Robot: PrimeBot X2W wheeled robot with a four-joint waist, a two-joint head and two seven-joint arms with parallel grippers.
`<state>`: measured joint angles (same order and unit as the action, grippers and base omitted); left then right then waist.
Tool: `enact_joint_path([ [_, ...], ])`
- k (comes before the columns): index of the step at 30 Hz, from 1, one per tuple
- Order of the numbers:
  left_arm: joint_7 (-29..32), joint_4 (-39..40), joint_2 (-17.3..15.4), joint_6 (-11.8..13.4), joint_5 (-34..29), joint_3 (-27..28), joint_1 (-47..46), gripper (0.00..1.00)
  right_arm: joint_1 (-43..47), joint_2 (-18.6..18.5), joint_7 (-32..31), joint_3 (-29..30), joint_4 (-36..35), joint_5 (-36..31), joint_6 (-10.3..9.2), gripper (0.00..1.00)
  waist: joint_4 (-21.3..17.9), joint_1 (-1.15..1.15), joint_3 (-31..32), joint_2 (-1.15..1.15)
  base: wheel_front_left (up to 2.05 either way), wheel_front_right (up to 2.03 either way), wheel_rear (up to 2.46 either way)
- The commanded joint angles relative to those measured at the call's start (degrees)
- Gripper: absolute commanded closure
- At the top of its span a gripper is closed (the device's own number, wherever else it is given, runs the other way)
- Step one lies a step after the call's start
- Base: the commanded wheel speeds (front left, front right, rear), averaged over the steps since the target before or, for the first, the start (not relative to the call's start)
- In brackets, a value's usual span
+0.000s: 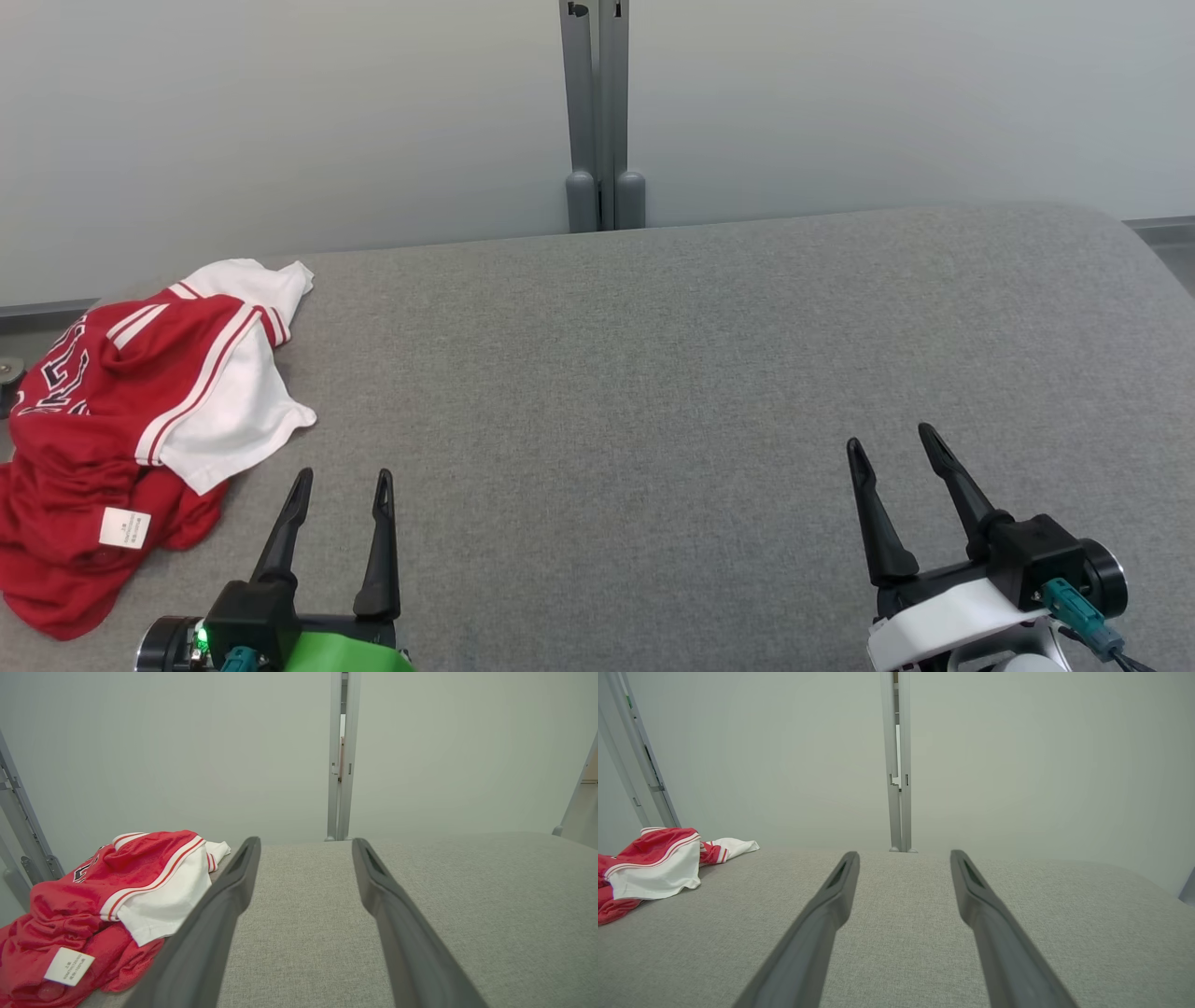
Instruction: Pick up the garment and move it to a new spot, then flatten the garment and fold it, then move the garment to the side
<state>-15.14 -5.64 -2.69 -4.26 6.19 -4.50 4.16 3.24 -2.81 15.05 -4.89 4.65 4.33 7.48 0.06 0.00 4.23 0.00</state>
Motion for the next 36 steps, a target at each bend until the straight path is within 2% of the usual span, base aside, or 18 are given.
enact_joint_path([
  [1,-0.01,-0.1,-0.36,-0.09,0.08,0.08,0.18,0.0,0.25,-0.14,0.19,0.12,-0.07,0.29,0.03,0.0,0.06,0.0,-0.08,0.0,0.0,0.0,0.0],
  [5,-0.01,-0.45,-0.36,-0.25,0.07,-0.15,-0.25,0.0,0.36,-0.13,0.18,0.38,-0.03,0.44,0.03,0.0,0.69,0.0,-0.29,0.0,0.0,0.0,0.0],
  [11,-0.01,-0.52,-0.36,-0.05,-0.44,-0.24,-1.14,0.0,0.86,-0.13,0.18,0.37,-0.14,0.81,0.03,0.0,4.1,0.0,-0.82,0.0,0.0,0.0,0.0],
  [27,-0.01,-0.08,-0.34,0.75,-0.09,2.07,-1.23,0.0,0.46,-0.11,0.18,1.34,-0.03,0.86,0.03,0.0,19.26,0.0,-1.62,0.0,0.0,0.0,0.0],
  [36,-0.01,0.41,-0.33,0.79,-0.41,3.44,-1.04,0.0,0.95,-0.14,0.18,1.11,-0.19,1.59,0.03,0.0,26.26,0.0,-1.73,0.0,0.0,0.0,0.0],
])
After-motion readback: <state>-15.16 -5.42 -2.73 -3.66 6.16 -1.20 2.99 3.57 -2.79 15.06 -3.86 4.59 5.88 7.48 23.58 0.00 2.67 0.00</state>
